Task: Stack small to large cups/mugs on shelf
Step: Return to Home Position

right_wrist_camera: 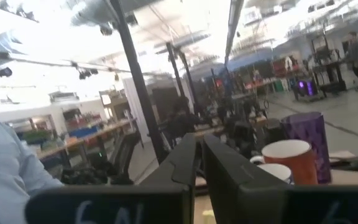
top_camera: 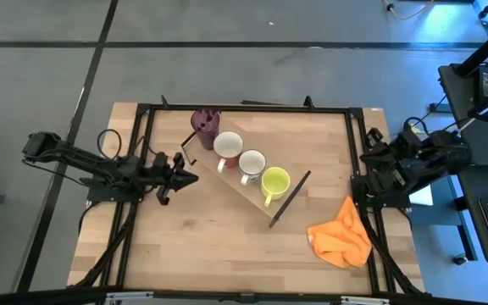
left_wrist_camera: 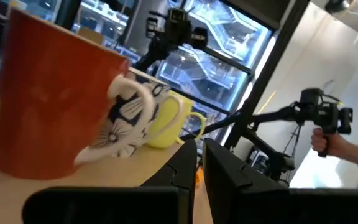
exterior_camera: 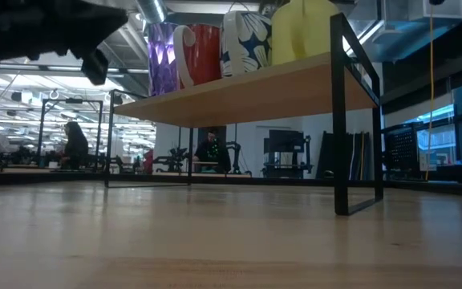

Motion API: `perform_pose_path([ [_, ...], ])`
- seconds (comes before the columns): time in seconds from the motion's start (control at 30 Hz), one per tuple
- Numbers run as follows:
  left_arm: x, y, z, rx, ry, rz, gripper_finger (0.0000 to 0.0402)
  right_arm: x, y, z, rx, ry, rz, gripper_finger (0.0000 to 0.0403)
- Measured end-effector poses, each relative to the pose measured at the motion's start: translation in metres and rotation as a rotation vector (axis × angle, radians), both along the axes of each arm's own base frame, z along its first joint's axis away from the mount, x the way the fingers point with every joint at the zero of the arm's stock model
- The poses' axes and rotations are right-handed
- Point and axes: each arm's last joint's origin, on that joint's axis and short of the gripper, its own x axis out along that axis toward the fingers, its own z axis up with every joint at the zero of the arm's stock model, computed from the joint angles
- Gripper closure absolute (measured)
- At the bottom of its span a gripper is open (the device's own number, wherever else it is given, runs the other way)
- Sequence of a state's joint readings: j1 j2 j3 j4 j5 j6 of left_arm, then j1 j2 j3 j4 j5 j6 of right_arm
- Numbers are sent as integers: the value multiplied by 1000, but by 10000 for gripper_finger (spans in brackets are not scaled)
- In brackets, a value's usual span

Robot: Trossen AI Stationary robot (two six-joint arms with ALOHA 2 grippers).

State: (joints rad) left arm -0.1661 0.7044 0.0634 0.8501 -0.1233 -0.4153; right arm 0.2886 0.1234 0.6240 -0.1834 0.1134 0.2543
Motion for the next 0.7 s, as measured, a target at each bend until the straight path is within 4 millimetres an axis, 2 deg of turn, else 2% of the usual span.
perform_pose_path([
  [0.23,-5,2,-14,-3,16,50,379,2,0,-32,45,-95,6,371],
  [0.7,-4,6,-43,77,316,78,379,30,7,-76,97,-20,-35,371],
])
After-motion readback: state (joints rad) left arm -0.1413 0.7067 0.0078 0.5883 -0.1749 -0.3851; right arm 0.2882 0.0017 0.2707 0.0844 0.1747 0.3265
